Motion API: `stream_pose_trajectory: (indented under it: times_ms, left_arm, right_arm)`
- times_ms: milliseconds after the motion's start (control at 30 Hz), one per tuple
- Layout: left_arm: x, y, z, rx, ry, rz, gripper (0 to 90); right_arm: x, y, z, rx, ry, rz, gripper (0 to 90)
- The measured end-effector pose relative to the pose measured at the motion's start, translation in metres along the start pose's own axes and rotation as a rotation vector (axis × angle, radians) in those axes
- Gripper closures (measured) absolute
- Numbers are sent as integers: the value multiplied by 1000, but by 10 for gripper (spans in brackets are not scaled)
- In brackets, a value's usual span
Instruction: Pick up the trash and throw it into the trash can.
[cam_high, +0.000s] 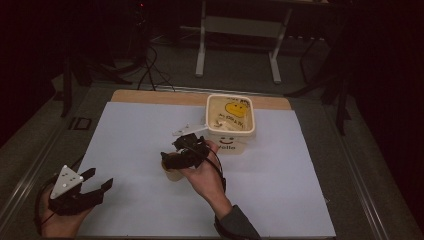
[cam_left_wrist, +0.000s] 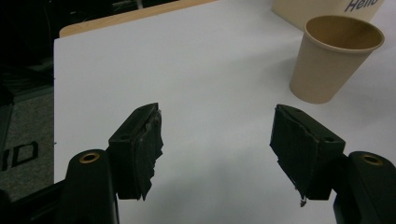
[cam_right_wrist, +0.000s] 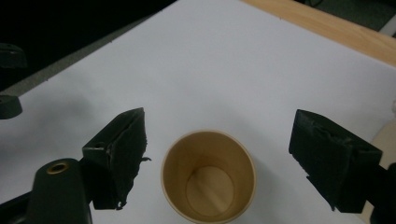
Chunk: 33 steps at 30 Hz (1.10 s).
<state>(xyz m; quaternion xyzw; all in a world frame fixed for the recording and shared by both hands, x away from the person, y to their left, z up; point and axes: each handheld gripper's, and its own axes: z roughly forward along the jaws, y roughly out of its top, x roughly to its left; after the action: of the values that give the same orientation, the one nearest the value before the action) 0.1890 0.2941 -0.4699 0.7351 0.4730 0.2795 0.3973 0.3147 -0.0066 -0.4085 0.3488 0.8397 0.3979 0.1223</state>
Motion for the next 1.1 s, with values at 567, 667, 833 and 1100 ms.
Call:
stream_pose_trajectory:
  times_ms: [567,667,833,1100]
  left_arm:
    - [1,-1,0,3,-7,-6,337]
    - [1,-1,1,8,-9,-6,337]
    - [1,-1,1,8,-11,-6,337]
    - [2,-1,1,10,-14,-8,337]
  right_arm:
    - [-3,28,8,216,25,-16,172]
    - [-2,32,12,279,36,-50,170]
    - [1,38,17,343,44,-63,162]
    - [1,42,26,446,69,-117,119]
